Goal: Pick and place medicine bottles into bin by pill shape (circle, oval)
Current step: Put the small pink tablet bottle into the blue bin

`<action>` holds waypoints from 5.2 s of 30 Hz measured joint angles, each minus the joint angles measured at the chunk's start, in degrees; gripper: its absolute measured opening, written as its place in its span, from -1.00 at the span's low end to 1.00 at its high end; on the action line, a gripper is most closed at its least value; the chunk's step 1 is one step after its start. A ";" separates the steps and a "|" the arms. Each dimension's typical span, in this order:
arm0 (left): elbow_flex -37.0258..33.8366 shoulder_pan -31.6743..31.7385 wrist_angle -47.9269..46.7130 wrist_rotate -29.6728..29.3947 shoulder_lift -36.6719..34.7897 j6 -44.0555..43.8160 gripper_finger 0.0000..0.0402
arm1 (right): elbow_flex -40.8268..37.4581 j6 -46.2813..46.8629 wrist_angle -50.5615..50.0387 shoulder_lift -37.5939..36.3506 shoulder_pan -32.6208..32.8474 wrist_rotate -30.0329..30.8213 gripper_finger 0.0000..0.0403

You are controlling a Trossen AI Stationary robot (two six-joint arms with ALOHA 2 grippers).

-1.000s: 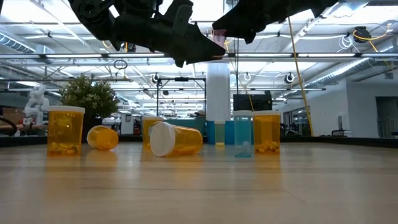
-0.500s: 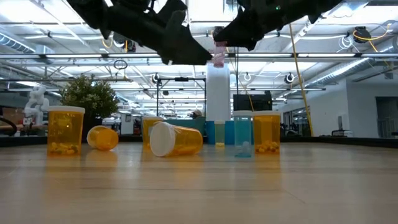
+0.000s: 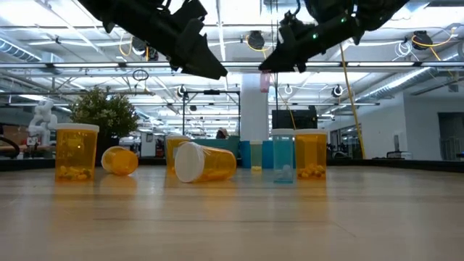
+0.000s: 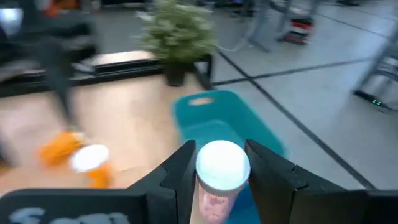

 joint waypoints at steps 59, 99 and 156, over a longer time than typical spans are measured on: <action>-0.02 -0.13 0.39 1.57 0.02 0.46 0.20 | -0.02 -2.12 18.13 28.86 -16.73 0.05 -0.40; -0.04 -0.22 0.39 1.64 0.02 0.37 0.20 | -0.06 0.72 14.76 28.84 -16.89 1.54 -0.30; -0.04 -5.46 -0.08 0.61 0.04 -1.30 0.20 | -7.39 3.43 -28.08 -5.85 21.70 1.28 0.03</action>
